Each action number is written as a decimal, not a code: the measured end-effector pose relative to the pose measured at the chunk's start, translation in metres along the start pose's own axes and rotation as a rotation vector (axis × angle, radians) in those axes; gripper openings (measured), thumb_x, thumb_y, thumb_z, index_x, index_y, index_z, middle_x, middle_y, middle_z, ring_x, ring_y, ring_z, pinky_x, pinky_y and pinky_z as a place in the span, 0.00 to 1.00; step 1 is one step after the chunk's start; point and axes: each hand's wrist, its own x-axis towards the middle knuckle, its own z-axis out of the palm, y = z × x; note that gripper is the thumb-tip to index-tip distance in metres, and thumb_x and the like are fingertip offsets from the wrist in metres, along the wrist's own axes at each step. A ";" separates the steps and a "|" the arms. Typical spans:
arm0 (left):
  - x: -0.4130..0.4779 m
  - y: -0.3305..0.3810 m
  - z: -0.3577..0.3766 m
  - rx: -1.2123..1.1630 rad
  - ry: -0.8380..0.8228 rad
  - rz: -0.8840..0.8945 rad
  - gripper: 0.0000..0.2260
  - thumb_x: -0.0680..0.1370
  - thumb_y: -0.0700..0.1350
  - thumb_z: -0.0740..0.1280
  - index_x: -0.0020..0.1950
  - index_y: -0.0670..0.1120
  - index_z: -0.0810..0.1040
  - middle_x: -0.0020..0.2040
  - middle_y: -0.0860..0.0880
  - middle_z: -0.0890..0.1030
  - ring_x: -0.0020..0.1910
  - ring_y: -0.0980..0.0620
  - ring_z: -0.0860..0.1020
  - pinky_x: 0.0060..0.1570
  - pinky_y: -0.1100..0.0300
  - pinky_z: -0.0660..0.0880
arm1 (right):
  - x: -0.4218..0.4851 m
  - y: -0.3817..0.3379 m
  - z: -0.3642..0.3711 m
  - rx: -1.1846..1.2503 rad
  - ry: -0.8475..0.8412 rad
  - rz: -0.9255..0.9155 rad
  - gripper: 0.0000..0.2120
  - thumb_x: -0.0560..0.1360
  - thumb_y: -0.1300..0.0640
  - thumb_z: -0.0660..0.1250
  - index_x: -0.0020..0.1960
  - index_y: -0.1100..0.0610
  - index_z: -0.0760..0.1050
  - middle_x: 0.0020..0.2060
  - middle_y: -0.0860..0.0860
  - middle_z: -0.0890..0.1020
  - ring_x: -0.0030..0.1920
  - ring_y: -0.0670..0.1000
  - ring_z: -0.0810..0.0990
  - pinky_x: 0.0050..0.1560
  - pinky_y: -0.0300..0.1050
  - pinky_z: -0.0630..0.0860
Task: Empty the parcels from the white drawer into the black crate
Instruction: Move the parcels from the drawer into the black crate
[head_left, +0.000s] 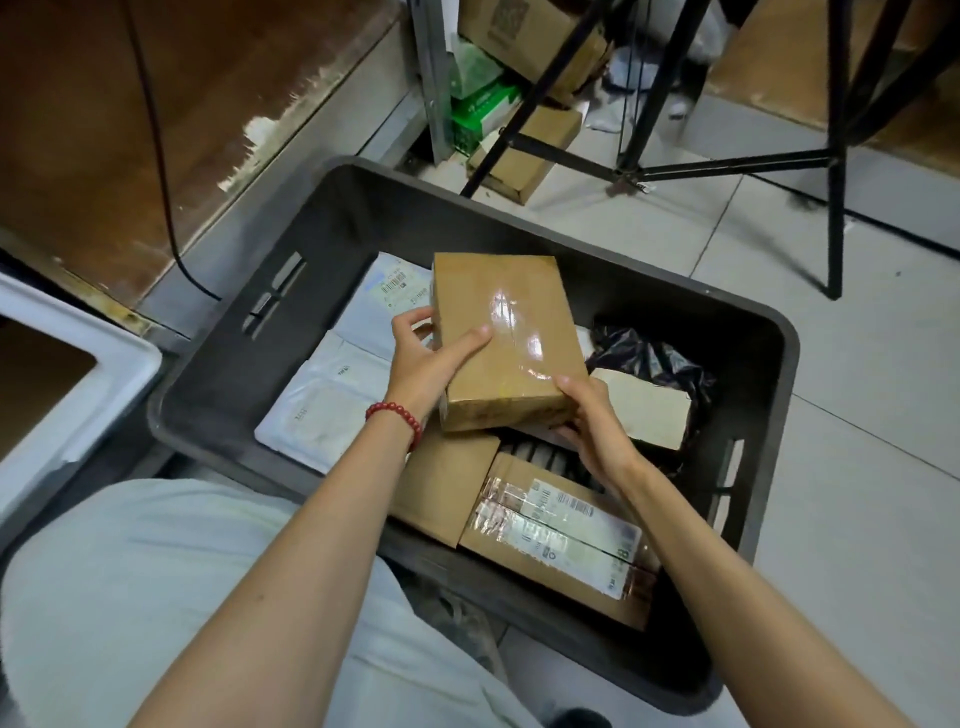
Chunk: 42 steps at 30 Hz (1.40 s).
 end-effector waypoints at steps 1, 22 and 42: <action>0.001 0.001 0.001 0.023 -0.021 0.019 0.32 0.70 0.51 0.75 0.68 0.52 0.61 0.62 0.51 0.71 0.54 0.57 0.74 0.53 0.60 0.75 | 0.000 0.001 0.001 -0.048 0.023 -0.012 0.31 0.71 0.45 0.70 0.68 0.55 0.62 0.60 0.50 0.75 0.58 0.45 0.77 0.55 0.42 0.78; 0.011 -0.044 0.023 0.482 -0.210 0.133 0.34 0.75 0.49 0.71 0.75 0.50 0.54 0.70 0.48 0.69 0.64 0.47 0.73 0.61 0.57 0.71 | -0.002 0.020 0.014 -0.570 0.385 -0.266 0.38 0.74 0.41 0.68 0.78 0.43 0.52 0.72 0.47 0.64 0.69 0.46 0.65 0.69 0.45 0.65; 0.013 -0.018 0.029 1.595 -0.304 0.242 0.38 0.76 0.67 0.55 0.78 0.55 0.40 0.79 0.49 0.44 0.77 0.41 0.43 0.72 0.37 0.45 | 0.004 0.011 0.013 -1.489 0.345 -0.140 0.44 0.76 0.31 0.55 0.80 0.56 0.45 0.79 0.52 0.49 0.78 0.56 0.44 0.77 0.52 0.43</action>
